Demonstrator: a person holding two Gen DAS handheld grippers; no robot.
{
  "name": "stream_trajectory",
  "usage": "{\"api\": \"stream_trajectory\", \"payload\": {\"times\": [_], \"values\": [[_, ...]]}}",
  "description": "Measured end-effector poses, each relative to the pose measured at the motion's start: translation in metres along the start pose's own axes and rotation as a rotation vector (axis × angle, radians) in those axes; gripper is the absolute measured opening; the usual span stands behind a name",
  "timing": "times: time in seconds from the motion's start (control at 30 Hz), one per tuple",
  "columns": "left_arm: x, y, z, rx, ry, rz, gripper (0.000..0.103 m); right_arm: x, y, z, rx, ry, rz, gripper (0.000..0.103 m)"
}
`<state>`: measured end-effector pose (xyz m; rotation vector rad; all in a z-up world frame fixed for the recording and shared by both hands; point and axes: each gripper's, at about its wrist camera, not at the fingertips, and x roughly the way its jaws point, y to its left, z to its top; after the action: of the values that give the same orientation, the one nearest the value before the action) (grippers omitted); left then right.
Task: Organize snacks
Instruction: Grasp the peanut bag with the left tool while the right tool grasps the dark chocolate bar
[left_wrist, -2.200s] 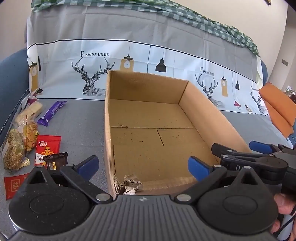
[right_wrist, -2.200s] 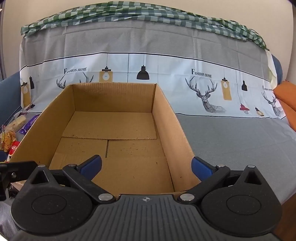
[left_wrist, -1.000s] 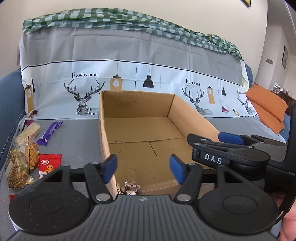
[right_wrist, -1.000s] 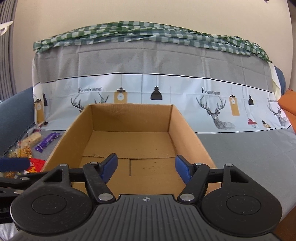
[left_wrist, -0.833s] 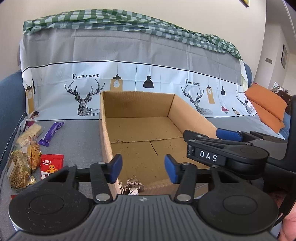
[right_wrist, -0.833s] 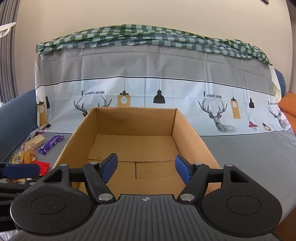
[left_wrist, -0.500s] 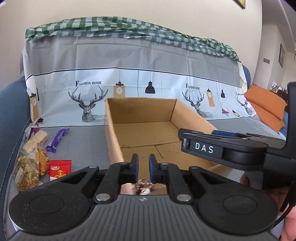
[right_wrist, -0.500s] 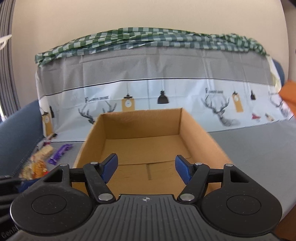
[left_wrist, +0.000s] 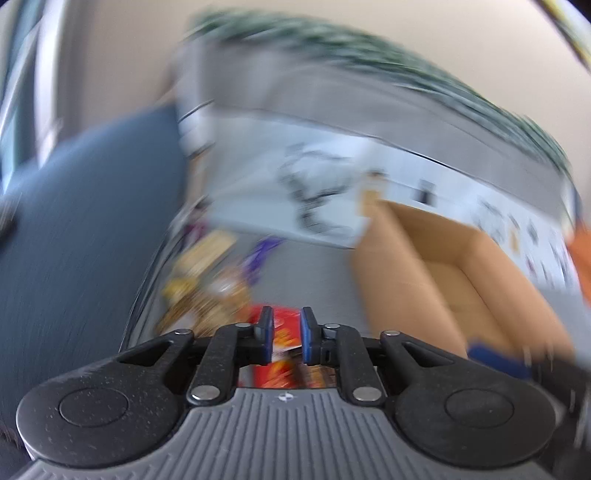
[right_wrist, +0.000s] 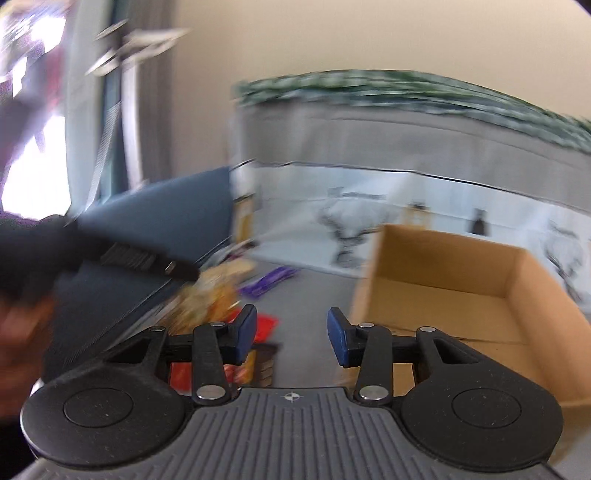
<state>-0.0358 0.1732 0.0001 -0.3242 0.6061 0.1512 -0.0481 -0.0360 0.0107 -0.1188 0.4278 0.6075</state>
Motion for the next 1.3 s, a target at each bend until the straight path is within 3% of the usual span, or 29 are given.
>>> {"api": "stream_trajectory", "payload": {"times": [0.07, 0.13, 0.17, 0.33, 0.37, 0.5, 0.73, 0.8, 0.97, 1.03, 1.1, 1.13, 1.3], "values": [[0.015, 0.026, -0.002, -0.147, 0.046, 0.021, 0.025, 0.010, 0.013, -0.008, -0.048, 0.041, 0.042, 0.045], [0.028, 0.039, 0.000, -0.229, 0.100, 0.041, 0.035, 0.017, 0.023, -0.015, -0.071, 0.064, 0.065, 0.047], [0.030, 0.040, 0.002, -0.243, 0.096, 0.062, 0.037, 0.020, 0.026, -0.018, -0.085, 0.070, 0.072, 0.049], [0.045, 0.043, 0.004, -0.290, 0.090, 0.112, 0.074, 0.047, 0.035, -0.030, -0.111, 0.125, 0.082, 0.056], [0.048, 0.045, 0.003, -0.307, 0.097, 0.117, 0.079, 0.053, 0.036, -0.032, -0.114, 0.134, 0.079, 0.061], [0.059, 0.056, -0.001, -0.374, 0.120, 0.136, 0.085, 0.078, 0.033, -0.037, -0.103, 0.204, 0.060, 0.062], [0.082, 0.071, -0.008, -0.477, 0.192, 0.157, 0.088, 0.110, 0.032, -0.045, -0.087, 0.302, 0.012, 0.063], [0.088, 0.073, -0.008, -0.486, 0.198, 0.167, 0.095, 0.118, 0.030, -0.048, -0.068, 0.328, 0.001, 0.063], [0.097, 0.075, -0.007, -0.488, 0.202, 0.163, 0.095, 0.135, 0.021, -0.053, -0.005, 0.390, -0.016, 0.062], [0.100, 0.074, -0.007, -0.481, 0.201, 0.160, 0.095, 0.138, 0.018, -0.054, 0.022, 0.400, -0.007, 0.060], [0.102, 0.074, -0.007, -0.474, 0.201, 0.154, 0.094, 0.137, 0.017, -0.054, 0.028, 0.396, 0.008, 0.052], [0.103, 0.073, -0.007, -0.466, 0.198, 0.152, 0.089, 0.136, 0.018, -0.054, 0.025, 0.393, 0.021, 0.043], [0.097, 0.069, -0.006, -0.416, 0.175, 0.147, 0.065, 0.129, 0.020, -0.054, 0.004, 0.375, 0.047, 0.042]]}}
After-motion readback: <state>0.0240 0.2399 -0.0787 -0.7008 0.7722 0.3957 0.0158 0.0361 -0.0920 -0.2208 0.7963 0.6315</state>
